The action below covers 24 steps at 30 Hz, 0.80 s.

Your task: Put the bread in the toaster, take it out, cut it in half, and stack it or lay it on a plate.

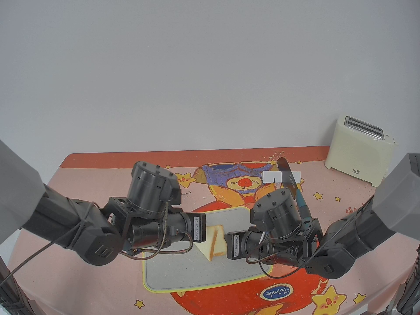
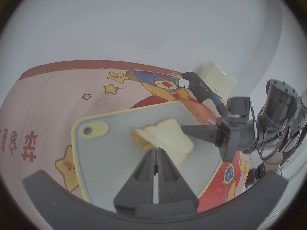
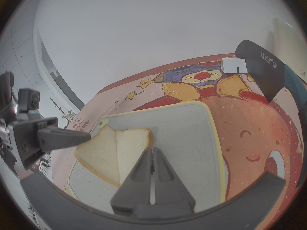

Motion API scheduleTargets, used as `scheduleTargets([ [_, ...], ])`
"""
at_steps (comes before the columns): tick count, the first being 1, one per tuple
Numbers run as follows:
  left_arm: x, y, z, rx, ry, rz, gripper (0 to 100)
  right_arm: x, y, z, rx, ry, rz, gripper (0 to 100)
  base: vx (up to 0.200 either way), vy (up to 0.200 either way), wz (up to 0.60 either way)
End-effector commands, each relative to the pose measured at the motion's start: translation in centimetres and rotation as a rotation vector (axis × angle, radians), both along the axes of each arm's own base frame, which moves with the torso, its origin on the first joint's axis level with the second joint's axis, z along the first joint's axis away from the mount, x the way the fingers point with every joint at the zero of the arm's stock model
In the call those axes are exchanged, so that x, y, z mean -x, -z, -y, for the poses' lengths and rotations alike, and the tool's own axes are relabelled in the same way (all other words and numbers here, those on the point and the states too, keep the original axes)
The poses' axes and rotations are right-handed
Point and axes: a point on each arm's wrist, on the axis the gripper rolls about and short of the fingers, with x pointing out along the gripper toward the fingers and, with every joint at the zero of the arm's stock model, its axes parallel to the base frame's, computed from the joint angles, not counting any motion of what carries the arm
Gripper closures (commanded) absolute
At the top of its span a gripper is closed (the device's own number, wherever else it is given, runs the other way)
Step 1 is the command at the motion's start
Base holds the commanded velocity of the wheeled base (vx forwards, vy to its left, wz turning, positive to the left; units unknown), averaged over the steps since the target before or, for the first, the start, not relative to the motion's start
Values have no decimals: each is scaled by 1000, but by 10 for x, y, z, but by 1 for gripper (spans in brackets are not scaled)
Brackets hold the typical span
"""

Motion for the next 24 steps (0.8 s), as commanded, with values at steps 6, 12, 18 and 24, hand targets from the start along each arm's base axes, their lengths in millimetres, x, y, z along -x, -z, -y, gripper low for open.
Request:
scheduleTargets([
  [6,-19,-2,5,110,-62,93,100,0,2,0,6,1,-4,100,0,0,0],
  [12,9,-31,-26,121,-82,110,100,0,2,1,7,3,-6,100,0,0,0],
  [18,44,-37,-55,79,-84,49,100,-1,5,0,16,7,-8,100,0,0,0],
  [24,51,-24,-59,42,-83,4,100,0,6,0,18,6,-10,100,0,0,0],
])
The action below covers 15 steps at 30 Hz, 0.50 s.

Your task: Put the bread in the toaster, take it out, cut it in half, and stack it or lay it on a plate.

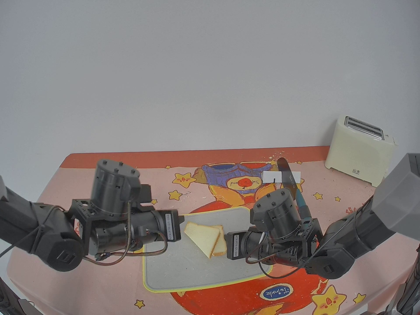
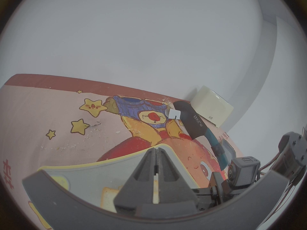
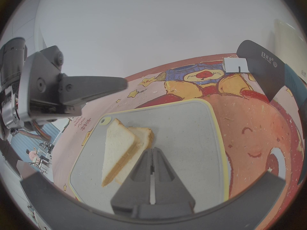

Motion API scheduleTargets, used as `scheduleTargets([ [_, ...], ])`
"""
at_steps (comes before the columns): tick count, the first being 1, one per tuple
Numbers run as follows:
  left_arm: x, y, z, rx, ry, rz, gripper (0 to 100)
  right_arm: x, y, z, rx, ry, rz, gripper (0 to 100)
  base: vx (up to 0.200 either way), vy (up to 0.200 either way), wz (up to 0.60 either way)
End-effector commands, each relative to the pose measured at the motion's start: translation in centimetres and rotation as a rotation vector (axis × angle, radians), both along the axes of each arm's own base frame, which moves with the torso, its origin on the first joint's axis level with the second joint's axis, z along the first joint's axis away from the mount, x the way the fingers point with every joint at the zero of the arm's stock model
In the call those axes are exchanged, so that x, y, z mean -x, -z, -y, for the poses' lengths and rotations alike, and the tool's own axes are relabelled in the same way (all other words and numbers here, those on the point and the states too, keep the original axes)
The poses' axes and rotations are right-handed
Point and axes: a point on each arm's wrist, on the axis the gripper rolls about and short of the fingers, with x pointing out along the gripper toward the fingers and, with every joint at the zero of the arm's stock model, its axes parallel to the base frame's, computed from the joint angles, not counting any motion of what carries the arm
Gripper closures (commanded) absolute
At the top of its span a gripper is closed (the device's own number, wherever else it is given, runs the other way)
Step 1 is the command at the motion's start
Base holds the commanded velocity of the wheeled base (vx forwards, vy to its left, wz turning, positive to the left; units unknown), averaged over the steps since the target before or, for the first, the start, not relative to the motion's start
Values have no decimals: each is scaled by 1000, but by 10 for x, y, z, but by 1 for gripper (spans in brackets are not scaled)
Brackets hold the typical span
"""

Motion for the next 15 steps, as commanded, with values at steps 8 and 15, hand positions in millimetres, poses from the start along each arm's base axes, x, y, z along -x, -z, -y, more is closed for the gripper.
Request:
scheduleTargets([
  [8,3,30,-1,-68,6,-94,100,1,2,-1,7,-1,-4,100,0,0,0],
  [15,-2,37,4,-79,10,-112,100,1,3,-1,8,-1,-5,100,0,0,0],
])
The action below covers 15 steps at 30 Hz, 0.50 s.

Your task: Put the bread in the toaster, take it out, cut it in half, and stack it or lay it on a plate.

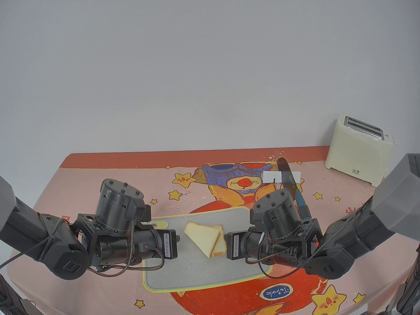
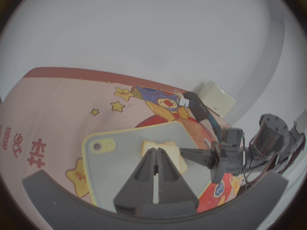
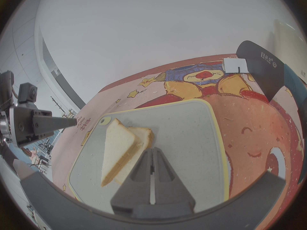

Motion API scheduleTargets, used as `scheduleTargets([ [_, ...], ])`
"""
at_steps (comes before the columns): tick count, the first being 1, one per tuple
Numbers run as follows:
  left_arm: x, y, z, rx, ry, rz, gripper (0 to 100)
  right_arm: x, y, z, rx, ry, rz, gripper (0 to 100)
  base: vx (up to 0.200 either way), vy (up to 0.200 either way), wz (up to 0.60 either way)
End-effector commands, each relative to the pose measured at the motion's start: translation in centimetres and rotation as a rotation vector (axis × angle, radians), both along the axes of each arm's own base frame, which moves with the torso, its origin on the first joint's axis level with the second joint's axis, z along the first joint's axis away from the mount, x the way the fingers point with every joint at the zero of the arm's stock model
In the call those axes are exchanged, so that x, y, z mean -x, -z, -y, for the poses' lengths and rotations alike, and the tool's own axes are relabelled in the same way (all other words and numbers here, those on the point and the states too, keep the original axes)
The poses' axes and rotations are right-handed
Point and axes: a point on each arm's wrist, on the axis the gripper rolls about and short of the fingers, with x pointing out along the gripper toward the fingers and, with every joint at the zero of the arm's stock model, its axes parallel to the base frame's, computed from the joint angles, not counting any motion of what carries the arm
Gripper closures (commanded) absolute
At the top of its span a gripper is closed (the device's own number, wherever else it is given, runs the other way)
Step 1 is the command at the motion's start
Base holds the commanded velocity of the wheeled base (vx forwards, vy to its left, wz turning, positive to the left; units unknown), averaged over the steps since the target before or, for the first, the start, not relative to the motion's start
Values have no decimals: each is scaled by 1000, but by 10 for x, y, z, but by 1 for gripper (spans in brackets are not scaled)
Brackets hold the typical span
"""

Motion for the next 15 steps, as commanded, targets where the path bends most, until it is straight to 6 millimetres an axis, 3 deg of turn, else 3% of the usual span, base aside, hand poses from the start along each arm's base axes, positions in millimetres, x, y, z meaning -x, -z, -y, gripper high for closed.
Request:
scheduleTargets([
  [1,-3,7,3,-13,1,-19,100,0,2,0,4,0,-4,100,0,0,0],
  [15,-15,15,20,-18,24,-26,100,0,2,0,6,1,-4,100,0,0,0],
])
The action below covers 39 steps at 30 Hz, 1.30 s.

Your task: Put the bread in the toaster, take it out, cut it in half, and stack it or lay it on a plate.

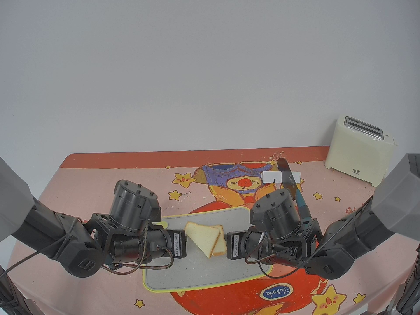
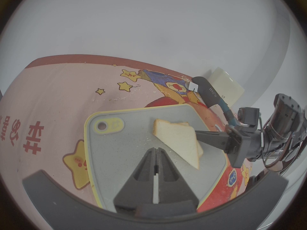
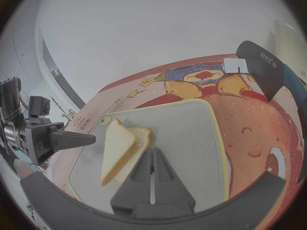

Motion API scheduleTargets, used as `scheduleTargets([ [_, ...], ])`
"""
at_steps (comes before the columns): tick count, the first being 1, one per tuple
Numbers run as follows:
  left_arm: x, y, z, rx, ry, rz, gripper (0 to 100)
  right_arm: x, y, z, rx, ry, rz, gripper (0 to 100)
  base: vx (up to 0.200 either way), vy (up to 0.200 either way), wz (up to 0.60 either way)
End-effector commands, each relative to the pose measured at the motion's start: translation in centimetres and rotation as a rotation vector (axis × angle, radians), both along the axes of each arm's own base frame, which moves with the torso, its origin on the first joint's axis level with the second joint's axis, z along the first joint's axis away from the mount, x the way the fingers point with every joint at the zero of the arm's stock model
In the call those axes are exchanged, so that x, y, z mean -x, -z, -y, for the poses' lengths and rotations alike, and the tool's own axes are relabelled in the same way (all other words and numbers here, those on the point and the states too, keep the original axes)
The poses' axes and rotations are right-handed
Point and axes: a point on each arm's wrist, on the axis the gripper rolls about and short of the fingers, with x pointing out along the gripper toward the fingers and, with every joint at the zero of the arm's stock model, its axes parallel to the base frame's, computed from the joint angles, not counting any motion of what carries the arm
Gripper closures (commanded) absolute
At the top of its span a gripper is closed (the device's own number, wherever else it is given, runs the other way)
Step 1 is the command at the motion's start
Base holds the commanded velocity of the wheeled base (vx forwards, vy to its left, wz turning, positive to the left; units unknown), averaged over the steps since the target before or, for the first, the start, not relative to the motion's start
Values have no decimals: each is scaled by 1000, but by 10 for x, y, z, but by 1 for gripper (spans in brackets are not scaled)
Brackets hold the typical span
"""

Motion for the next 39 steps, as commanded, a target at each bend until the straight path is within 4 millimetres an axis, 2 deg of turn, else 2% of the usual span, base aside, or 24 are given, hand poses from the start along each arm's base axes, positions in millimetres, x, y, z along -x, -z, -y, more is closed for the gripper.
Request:
scheduleTargets([
  [1,-4,5,8,-5,10,-9,100,0,2,0,4,1,-2,100,0,0,0],
  [18,-4,3,10,1,12,-2,100,0,3,0,8,2,-4,100,0,0,0],
  [25,4,-3,3,6,11,10,100,0,4,0,11,3,-6,100,0,0,0],
  [32,29,-28,-23,51,-24,64,100,0,4,0,12,3,-7,100,0,0,0],
  [35,37,-40,-46,115,-117,72,100,0,5,1,13,2,-8,100,0,0,0],
  [39,52,-53,-61,243,-212,55,100,0,9,0,23,2,-15,100,0,0,0],
])
